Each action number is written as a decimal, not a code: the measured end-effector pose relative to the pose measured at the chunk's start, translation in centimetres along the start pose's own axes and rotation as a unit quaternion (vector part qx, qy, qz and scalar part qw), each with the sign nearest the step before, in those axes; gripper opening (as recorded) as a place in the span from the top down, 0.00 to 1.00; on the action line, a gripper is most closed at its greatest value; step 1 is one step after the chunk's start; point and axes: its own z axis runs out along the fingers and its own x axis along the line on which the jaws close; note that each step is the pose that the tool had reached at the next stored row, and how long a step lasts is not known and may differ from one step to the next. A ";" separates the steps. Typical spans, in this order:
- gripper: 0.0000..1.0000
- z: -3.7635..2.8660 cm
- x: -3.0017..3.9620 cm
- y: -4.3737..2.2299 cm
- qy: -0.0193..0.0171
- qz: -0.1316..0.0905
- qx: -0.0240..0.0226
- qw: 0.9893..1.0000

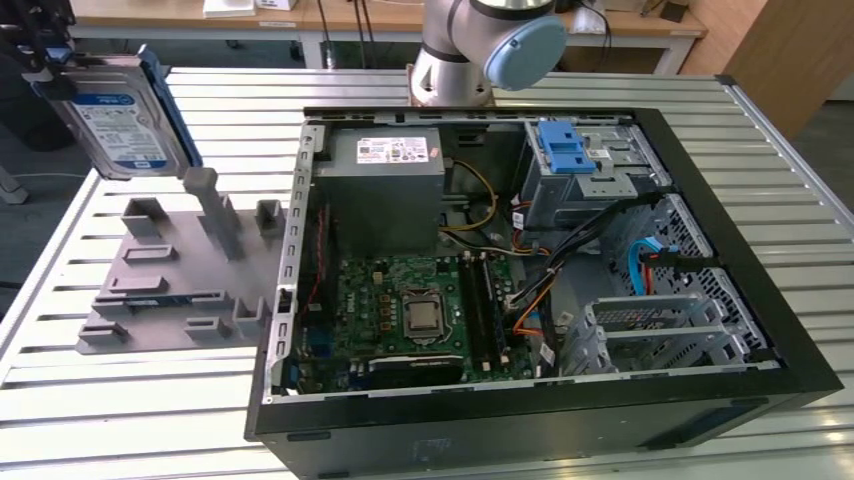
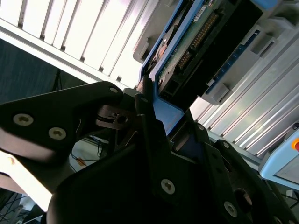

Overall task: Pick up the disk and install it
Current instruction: 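Pick up the disk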

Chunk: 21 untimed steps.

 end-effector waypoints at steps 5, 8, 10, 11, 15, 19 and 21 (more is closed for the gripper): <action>0.64 -0.32 -0.01 0.00 0.000 0.000 0.000 1.000; 0.64 -0.51 -0.01 0.01 0.000 0.000 0.000 1.000; 0.64 -0.64 -0.02 0.01 0.000 0.000 0.000 1.000; 0.64 -0.71 -0.02 0.01 0.000 0.000 0.000 1.000; 0.64 -0.98 -0.03 0.01 0.000 0.000 0.000 1.000; 0.64 -1.24 -0.04 0.01 0.000 0.000 0.000 1.000; 0.64 -1.37 -0.04 0.01 0.000 0.000 0.000 1.000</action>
